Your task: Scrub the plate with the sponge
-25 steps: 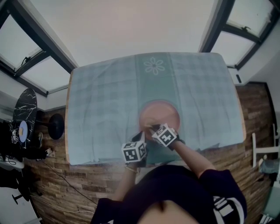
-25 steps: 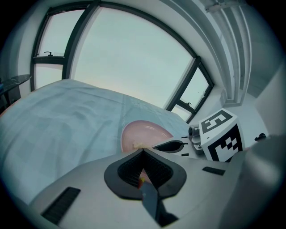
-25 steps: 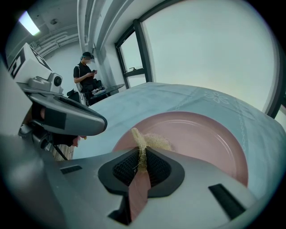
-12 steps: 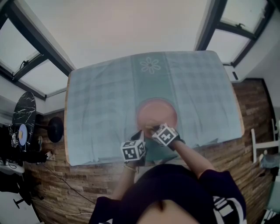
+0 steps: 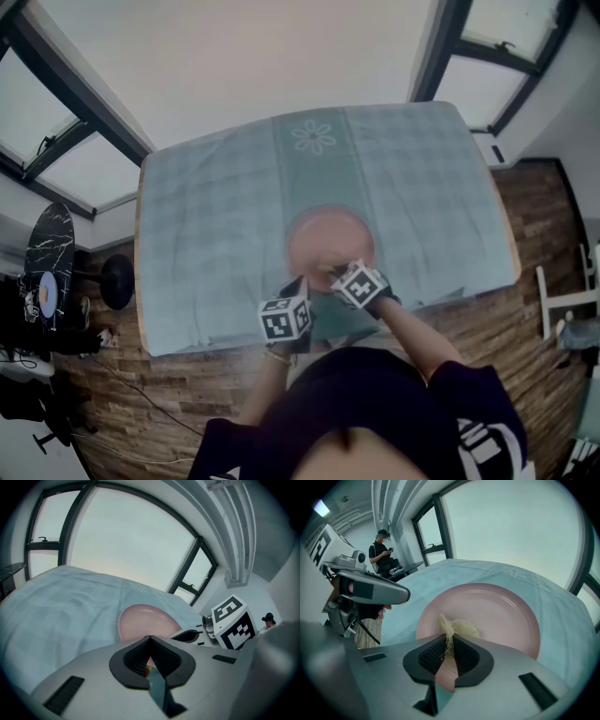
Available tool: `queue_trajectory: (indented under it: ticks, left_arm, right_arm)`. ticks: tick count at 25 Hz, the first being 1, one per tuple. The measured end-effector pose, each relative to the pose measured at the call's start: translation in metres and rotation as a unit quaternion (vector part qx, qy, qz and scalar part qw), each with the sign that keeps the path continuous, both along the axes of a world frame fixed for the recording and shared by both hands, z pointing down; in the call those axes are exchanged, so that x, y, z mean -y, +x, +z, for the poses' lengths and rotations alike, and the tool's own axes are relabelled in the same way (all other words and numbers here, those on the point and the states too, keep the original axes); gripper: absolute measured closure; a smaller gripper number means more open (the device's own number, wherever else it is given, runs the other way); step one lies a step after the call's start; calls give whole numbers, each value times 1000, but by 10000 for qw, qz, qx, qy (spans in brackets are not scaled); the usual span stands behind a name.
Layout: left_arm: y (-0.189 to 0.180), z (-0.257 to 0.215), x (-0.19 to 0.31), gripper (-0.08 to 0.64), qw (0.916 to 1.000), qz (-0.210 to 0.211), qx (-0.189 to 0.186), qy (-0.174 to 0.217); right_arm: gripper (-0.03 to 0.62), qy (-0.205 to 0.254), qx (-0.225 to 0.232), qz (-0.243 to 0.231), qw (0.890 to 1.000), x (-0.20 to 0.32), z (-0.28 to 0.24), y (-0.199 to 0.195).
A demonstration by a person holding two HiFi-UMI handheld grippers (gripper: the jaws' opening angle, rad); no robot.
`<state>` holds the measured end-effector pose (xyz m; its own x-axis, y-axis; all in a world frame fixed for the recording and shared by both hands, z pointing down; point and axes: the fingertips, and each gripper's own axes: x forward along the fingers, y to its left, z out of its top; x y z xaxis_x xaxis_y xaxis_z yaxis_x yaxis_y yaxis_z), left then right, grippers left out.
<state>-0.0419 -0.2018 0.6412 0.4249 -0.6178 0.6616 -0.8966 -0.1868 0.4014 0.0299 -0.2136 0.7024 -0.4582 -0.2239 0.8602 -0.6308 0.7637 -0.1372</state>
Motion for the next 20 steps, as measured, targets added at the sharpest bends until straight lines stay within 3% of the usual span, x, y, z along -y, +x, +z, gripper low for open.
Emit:
queue_trajectory:
  ticks: [20]
  left_arm:
    - [11,3,3,551,10000,35,12,-68]
  right_arm:
    - [554,89,-358,360,9987,26,-1,55]
